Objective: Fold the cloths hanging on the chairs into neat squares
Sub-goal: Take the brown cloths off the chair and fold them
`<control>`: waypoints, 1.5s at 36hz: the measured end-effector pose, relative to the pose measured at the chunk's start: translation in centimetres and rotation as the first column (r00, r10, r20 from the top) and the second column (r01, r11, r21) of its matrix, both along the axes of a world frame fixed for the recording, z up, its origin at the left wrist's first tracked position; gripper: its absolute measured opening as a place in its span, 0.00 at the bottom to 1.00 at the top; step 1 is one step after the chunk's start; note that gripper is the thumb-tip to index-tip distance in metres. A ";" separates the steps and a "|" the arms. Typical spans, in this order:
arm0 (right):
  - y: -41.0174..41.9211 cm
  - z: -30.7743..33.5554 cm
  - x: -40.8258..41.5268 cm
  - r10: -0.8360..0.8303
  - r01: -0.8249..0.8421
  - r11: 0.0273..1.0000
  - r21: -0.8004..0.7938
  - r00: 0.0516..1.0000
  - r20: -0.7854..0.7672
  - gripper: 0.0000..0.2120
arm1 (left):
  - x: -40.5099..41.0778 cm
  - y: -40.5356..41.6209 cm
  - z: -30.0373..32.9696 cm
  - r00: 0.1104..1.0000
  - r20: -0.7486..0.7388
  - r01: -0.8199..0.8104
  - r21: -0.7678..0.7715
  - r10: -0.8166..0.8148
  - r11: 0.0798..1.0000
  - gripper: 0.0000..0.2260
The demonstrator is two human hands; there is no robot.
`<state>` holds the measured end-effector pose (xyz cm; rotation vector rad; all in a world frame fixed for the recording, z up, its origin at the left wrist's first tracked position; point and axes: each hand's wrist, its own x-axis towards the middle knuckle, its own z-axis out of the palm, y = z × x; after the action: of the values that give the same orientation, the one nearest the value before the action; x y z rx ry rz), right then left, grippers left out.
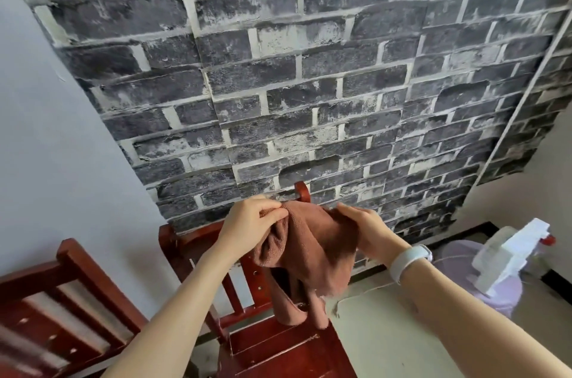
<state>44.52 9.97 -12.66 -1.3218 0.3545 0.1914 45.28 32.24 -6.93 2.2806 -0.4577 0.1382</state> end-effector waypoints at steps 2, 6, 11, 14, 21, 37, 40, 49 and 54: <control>-0.5 0.9 0.4 0.075 -0.078 0.994 -0.071 0.996 -0.047 0.11 | 0.3 1.0 -0.1 1.000 -0.006 -0.015 0.007 0.015 1.000 0.06; -1.8 1.8 0.7 0.139 -0.143 0.983 -0.114 0.989 -0.040 0.10 | 1.0 2.8 0.3 0.991 0.037 -0.125 -0.101 0.129 0.987 0.04; -3.9 1.8 0.1 -0.028 0.024 0.998 0.055 0.997 0.073 0.09 | 1.7 4.8 0.4 0.948 -0.109 -0.320 -0.339 0.301 0.885 0.03; -5.4 1.3 -0.4 -0.094 0.082 0.975 0.209 0.994 0.050 0.12 | 1.8 5.8 -0.4 0.936 -0.172 -0.353 -0.414 0.309 0.839 0.04; -7.2 1.1 -1.1 0.044 -0.030 0.995 0.097 0.989 -0.140 0.10 | 2.1 5.9 -2.2 0.929 -0.257 -0.346 -0.344 0.267 0.873 0.12; -7.8 -1.1 -3.2 -0.091 0.019 0.433 -0.901 0.996 -0.023 0.11 | 0.3 7.5 -4.2 0.931 -0.337 -0.152 -0.015 0.138 0.988 0.04; -7.8 -2.2 -3.6 0.005 -0.082 0.521 -0.850 0.996 -0.093 0.13 | -1.0 7.8 -4.9 0.906 -0.416 -0.069 0.049 0.083 0.996 0.01; -6.4 -4.4 -7.0 0.508 -0.694 0.389 -0.605 0.710 -0.488 0.08 | -4.3 9.9 -10.6 0.896 -0.434 0.153 0.496 0.091 0.855 0.06; -3.9 -7.8 -6.8 0.488 -0.629 0.048 -0.776 0.692 -0.531 0.17 | -5.4 11.1 -13.3 0.924 -0.336 0.044 0.573 0.185 0.818 0.07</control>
<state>37.69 6.09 -20.44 -2.6733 -0.0581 0.8739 39.89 43.33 -20.26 2.8297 -0.2180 -0.4662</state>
